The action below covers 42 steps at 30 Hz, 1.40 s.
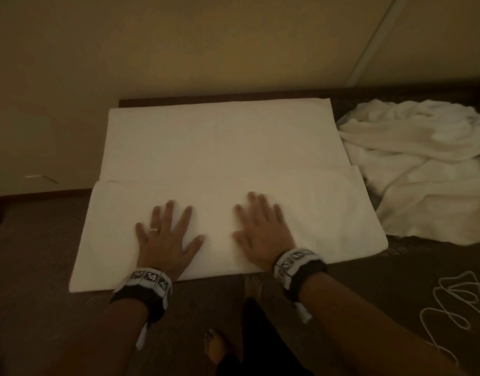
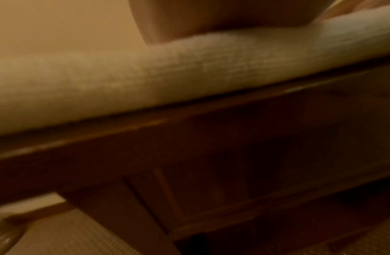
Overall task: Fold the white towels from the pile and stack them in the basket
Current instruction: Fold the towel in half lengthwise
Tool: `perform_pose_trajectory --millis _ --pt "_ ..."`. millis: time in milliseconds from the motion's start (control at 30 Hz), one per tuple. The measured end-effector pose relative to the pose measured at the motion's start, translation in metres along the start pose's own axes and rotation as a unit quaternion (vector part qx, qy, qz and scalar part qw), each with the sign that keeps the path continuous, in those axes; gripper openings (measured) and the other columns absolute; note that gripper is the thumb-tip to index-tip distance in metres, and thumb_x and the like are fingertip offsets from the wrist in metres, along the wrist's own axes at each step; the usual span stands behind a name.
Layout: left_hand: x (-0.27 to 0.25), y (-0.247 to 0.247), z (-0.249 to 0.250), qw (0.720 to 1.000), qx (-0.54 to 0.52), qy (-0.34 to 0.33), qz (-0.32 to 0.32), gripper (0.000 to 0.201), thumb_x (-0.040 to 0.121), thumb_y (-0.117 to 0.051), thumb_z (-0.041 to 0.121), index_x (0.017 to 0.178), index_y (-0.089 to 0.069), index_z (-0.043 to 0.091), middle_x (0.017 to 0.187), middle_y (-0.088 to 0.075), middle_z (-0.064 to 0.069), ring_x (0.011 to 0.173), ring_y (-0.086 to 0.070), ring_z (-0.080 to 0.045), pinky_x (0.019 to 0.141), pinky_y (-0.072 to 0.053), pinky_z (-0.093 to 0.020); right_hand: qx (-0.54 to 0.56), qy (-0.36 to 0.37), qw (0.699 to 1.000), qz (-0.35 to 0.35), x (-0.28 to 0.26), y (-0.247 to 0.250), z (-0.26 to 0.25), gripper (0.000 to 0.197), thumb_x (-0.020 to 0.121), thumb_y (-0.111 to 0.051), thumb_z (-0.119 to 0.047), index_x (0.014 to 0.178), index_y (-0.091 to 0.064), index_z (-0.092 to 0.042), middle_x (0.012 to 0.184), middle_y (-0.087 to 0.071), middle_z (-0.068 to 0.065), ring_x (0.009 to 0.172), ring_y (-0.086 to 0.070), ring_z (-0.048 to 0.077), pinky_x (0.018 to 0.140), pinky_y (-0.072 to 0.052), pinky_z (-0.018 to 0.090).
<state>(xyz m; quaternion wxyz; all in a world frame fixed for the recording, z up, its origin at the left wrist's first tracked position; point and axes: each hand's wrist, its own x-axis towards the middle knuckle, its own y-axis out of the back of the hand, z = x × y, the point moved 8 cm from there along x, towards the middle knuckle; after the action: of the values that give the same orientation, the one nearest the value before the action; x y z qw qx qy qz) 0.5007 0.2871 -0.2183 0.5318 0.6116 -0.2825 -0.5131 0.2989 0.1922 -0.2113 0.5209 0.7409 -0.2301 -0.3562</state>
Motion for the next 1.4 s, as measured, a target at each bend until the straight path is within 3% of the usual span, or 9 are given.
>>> perform_pose_trajectory --millis 167,433,667,767,900,1000,1133,1267,1400 --pt "0.001 -0.009 -0.007 1.000 -0.002 0.029 0.012 0.078 0.081 -0.002 0.083 0.148 0.019 0.049 0.163 0.019 0.004 0.150 0.009 -0.031 0.114 -0.001 -0.064 -0.016 -0.013 1.000 -0.009 0.013 -0.005 0.035 0.068 0.093 -0.012 -0.071 0.152 0.003 -0.043 0.162 0.016 -0.003 0.149 0.015 0.024 0.118 0.001 0.054" --pt "0.003 -0.006 -0.005 0.999 0.000 0.031 0.032 0.079 0.081 -0.006 0.083 0.149 0.014 0.050 0.164 0.012 0.004 0.150 0.004 -0.033 0.113 -0.005 -0.065 0.016 -0.280 0.960 -0.004 -0.038 0.024 0.228 0.078 0.088 -0.003 -0.074 0.153 0.007 -0.034 0.162 0.018 -0.002 0.150 0.010 0.024 0.119 0.000 0.053" --pt "0.001 -0.003 -0.002 0.999 0.021 0.036 0.017 0.081 0.080 -0.005 0.083 0.150 0.012 0.047 0.165 0.009 0.000 0.150 -0.001 -0.034 0.113 -0.010 -0.065 0.007 -0.162 0.987 0.010 -0.033 0.015 0.133 0.069 0.096 -0.016 -0.060 0.155 -0.001 -0.028 0.163 0.010 0.007 0.149 0.008 0.031 0.119 -0.004 0.054" --pt "-0.008 0.000 -0.005 0.999 0.018 0.036 0.000 0.080 0.083 -0.010 0.082 0.152 0.008 0.046 0.165 0.005 0.000 0.150 -0.004 -0.033 0.115 -0.013 -0.063 0.023 -0.177 0.984 0.006 -0.047 0.010 0.119 0.069 0.095 -0.019 -0.060 0.155 -0.006 -0.028 0.163 0.004 0.006 0.150 0.002 0.031 0.119 -0.008 0.054" --pt "-0.028 0.011 -0.005 0.999 0.022 0.028 -0.004 0.086 0.080 -0.011 0.078 0.154 -0.018 0.036 0.159 -0.027 -0.003 0.140 -0.031 -0.032 0.112 -0.026 -0.055 0.009 -0.171 0.985 0.014 -0.066 0.025 0.117 0.060 0.095 -0.031 -0.054 0.147 -0.029 -0.025 0.160 -0.019 0.004 0.144 -0.020 0.029 0.114 -0.027 0.049" --pt "-0.032 0.022 0.000 1.000 0.015 0.019 0.005 0.091 0.079 -0.013 0.074 0.150 -0.037 0.022 0.135 -0.052 -0.007 0.117 -0.050 -0.032 0.098 -0.042 -0.049 -0.024 -0.171 0.984 0.036 -0.073 0.037 0.117 0.042 0.093 -0.039 -0.041 0.128 -0.047 -0.019 0.137 -0.047 0.003 0.120 -0.044 0.025 0.094 -0.043 0.041" --pt "-0.012 0.035 0.002 0.999 0.031 0.003 -0.016 0.070 0.092 -0.027 0.064 0.146 -0.039 0.022 0.136 -0.047 -0.004 0.120 -0.048 -0.027 0.096 -0.042 -0.041 -0.043 -0.172 0.984 0.017 -0.051 0.050 0.122 0.029 0.093 -0.041 -0.032 0.113 -0.053 -0.016 0.115 -0.054 0.003 0.102 -0.051 0.024 0.083 -0.046 0.038" --pt "0.035 0.053 -0.004 1.000 0.023 -0.019 -0.003 0.053 0.094 -0.039 0.055 0.133 -0.049 0.021 0.127 -0.047 -0.005 0.113 -0.050 -0.026 0.091 -0.045 -0.039 -0.008 -0.142 0.990 0.011 0.007 0.070 0.131 0.031 0.094 -0.043 -0.026 0.121 -0.052 -0.013 0.122 -0.050 0.007 0.111 -0.049 0.026 0.089 -0.048 0.041" --pt "0.094 0.071 -0.015 0.999 0.039 -0.004 -0.028 0.056 0.096 -0.046 0.050 0.143 -0.042 0.021 0.137 -0.042 -0.007 0.121 -0.047 -0.028 0.098 -0.045 -0.042 -0.016 -0.110 0.994 -0.014 0.076 0.088 0.141 0.041 0.095 -0.046 -0.025 0.135 -0.046 -0.017 0.134 -0.045 0.007 0.121 -0.045 0.027 0.097 -0.045 0.043"
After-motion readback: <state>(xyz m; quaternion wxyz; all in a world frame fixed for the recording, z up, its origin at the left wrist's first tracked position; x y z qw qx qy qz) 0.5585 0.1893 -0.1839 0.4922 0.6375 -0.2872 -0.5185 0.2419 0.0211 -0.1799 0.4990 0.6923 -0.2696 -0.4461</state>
